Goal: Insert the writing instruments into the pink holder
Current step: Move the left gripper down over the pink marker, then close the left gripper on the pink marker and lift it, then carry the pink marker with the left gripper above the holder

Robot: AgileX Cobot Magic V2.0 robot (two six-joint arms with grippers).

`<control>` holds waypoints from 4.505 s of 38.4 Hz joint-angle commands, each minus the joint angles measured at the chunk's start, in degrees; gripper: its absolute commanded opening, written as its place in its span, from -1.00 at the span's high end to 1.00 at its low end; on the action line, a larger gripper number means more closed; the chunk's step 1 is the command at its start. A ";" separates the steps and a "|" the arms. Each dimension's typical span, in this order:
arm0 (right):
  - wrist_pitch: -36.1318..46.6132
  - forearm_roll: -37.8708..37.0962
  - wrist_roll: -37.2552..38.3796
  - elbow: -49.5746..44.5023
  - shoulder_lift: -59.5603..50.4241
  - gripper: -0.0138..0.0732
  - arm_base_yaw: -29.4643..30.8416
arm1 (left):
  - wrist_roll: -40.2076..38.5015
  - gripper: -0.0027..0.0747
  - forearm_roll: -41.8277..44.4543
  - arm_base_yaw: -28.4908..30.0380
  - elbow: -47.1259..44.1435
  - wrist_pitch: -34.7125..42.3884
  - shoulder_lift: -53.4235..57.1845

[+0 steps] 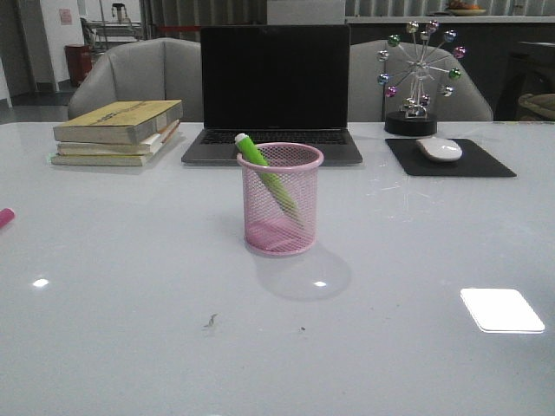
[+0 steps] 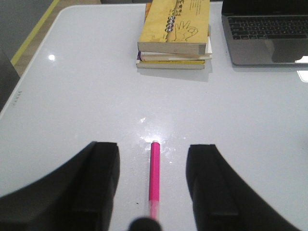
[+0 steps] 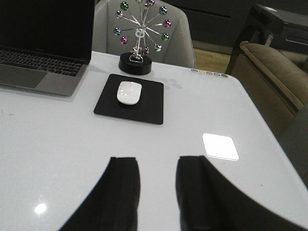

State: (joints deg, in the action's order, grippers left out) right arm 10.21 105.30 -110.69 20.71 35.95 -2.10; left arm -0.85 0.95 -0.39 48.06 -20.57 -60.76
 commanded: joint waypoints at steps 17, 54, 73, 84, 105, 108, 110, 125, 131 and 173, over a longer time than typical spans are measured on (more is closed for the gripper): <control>-1.08 0.17 -0.26 1.57 -0.21 -0.08 0.40 | 3.08 -0.09 -0.37 -0.37 26.35 -14.87 -30.13; -1.08 0.17 -0.26 1.57 -0.21 -0.08 0.40 | 3.08 -0.09 -1.88 -0.37 26.65 -15.23 -46.36; -1.08 0.17 -0.26 1.57 -0.21 -0.08 0.40 | 3.08 -0.09 -1.88 -0.37 26.65 -13.20 -47.63; -1.08 0.17 -0.26 1.57 -0.21 -0.08 0.40 | 3.08 -0.09 -1.78 -0.37 26.65 -12.14 -47.63; -1.08 0.17 -0.26 1.57 -0.21 -0.08 0.40 | 3.08 -0.09 -1.78 -0.37 26.65 -11.08 -48.26; -1.08 0.17 -0.26 1.57 -0.21 -0.08 0.40 | 3.08 -0.09 -1.78 -0.37 26.65 -11.08 -48.75; -1.08 0.17 -0.26 1.57 -0.21 -0.08 0.40 | 3.08 -0.09 -1.85 -0.37 26.65 -11.08 -48.76; -1.08 0.17 -0.26 1.57 -0.21 -0.08 0.40 | 3.08 -0.09 -2.29 -0.37 26.65 -11.53 -50.80; -1.08 0.17 -0.26 1.57 -0.21 -0.08 0.40 | 3.08 0.04 -2.82 -0.37 26.65 -11.64 -51.40; -1.08 0.17 -0.26 1.57 -0.21 -0.08 0.40 | 3.17 0.67 -5.38 -18.10 31.55 14.42 -39.78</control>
State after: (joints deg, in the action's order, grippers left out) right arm 10.31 105.34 -110.69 20.71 35.95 -2.10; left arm 2.34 -3.31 -15.73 76.74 -14.13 -104.61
